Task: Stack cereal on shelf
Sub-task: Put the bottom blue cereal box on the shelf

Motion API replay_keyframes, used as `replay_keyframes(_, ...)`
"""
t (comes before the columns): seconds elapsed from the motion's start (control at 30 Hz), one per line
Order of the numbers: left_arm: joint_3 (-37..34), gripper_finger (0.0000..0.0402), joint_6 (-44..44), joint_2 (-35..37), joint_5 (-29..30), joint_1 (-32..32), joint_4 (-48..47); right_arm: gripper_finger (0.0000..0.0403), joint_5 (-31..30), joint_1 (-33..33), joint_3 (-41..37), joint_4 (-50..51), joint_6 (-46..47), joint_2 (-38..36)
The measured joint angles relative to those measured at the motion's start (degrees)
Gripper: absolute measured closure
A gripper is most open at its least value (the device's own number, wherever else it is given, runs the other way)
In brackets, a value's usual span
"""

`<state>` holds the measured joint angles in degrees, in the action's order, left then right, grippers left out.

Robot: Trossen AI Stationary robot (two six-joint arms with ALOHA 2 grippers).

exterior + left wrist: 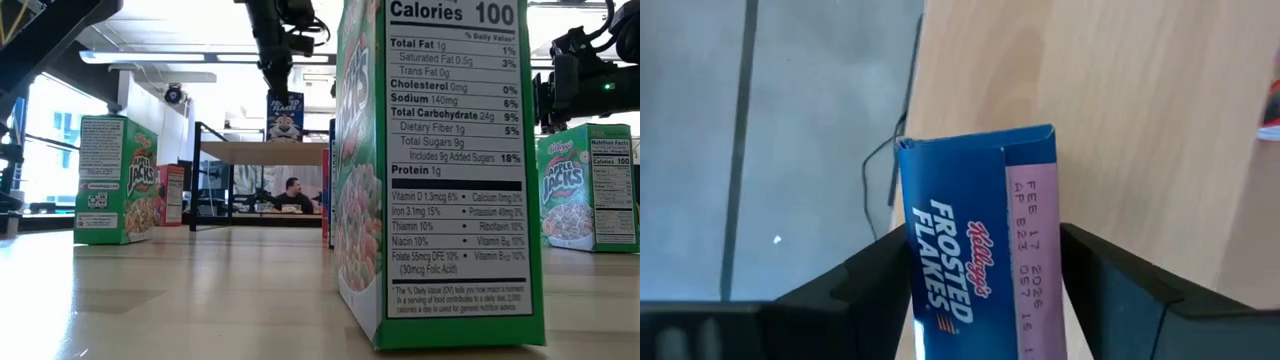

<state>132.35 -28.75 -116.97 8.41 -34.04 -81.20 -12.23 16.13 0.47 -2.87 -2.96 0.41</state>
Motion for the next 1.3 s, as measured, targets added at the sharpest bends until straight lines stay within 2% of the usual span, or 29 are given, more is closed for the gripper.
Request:
replay_keyframes(0.3, 0.24, 0.0163, 1.02, 0.32, 0.89, 0.00, 0.46, 0.0403, 0.00, 0.00, 0.00, -0.02, 0.00, 0.00)
replay_keyframes(0.43, 2.67, 0.0163, 2.48, 0.76, 0.73, 0.00, 1.58, 0.0403, 0.00, -0.01, 0.00, 0.00, -0.02, 0.01)
replay_keyframes(0.7, 2.21, 0.0164, 4.58, 6.95, 1.26, 2.48, 2.16, 0.0403, 0.02, 0.00, 0.00, -0.02, 0.00, 0.00)
replay_keyframes(0.87, 0.45, 0.0203, 13.90, 11.77, -2.71, 7.57, 0.58, 0.0403, 0.02, -0.01, 0.00, 0.00, 0.00, 0.00)
replay_keyframes(0.97, -7.34, 0.0251, 16.96, 14.62, -3.05, 11.57, 1.34, 0.0403, 0.02, 0.01, 0.00, 0.00, 0.00, -0.01)
replay_keyframes(1.07, -19.90, 0.0304, 17.70, 17.95, -3.06, 14.64, 5.28, 0.0403, 0.02, -0.01, 0.00, -0.02, 0.00, 0.00)
replay_keyframes(1.2, -39.10, 0.0365, 19.35, 24.43, -2.72, 15.70, 20.26, 0.0403, 0.02, -0.01, 0.00, -0.02, 0.00, 0.01)
replay_keyframes(1.3, -51.01, 0.0393, 21.21, 29.71, -2.44, 14.71, 32.65, 0.0403, 0.02, 0.01, 0.00, 0.00, -0.02, -0.01)
